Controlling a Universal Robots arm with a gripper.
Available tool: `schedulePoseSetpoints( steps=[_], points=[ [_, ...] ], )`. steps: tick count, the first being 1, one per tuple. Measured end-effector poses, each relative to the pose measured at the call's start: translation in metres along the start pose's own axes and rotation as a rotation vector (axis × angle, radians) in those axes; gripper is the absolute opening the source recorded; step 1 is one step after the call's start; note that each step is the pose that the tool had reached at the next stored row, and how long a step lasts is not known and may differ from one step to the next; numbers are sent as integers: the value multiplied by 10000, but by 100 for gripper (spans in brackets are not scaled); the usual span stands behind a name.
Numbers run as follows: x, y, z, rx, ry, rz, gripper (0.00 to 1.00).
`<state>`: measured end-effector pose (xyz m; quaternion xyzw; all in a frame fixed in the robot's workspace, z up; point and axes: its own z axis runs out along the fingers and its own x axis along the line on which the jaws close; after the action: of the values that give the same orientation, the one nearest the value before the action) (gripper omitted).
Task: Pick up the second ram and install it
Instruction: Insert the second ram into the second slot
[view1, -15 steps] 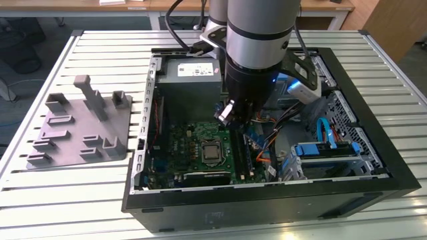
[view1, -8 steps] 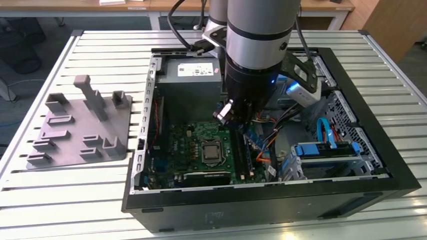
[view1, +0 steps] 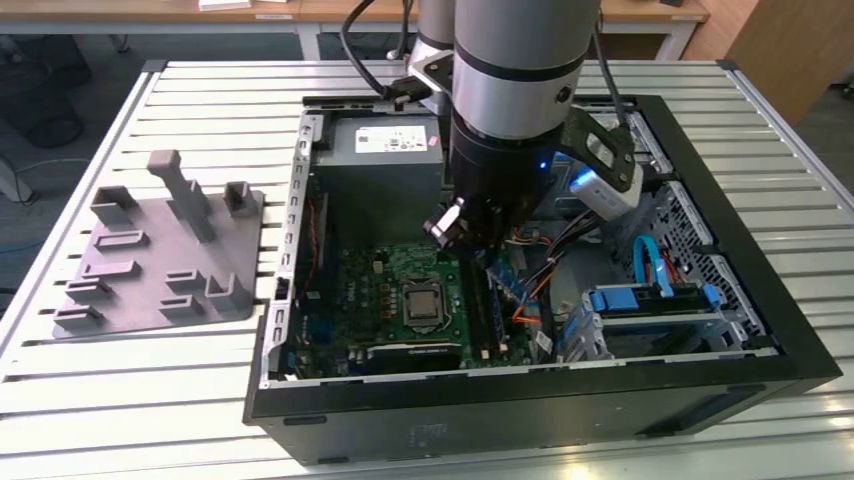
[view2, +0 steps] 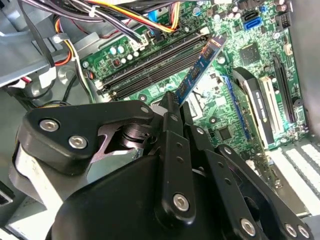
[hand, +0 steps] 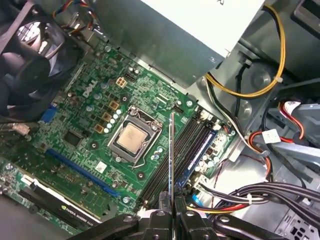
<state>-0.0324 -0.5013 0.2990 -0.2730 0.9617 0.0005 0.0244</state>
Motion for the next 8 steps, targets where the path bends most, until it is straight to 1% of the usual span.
schedulePoseSetpoints(
  steps=[8],
  points=[
    [0,0,6,29,8,618,14]
  ],
)
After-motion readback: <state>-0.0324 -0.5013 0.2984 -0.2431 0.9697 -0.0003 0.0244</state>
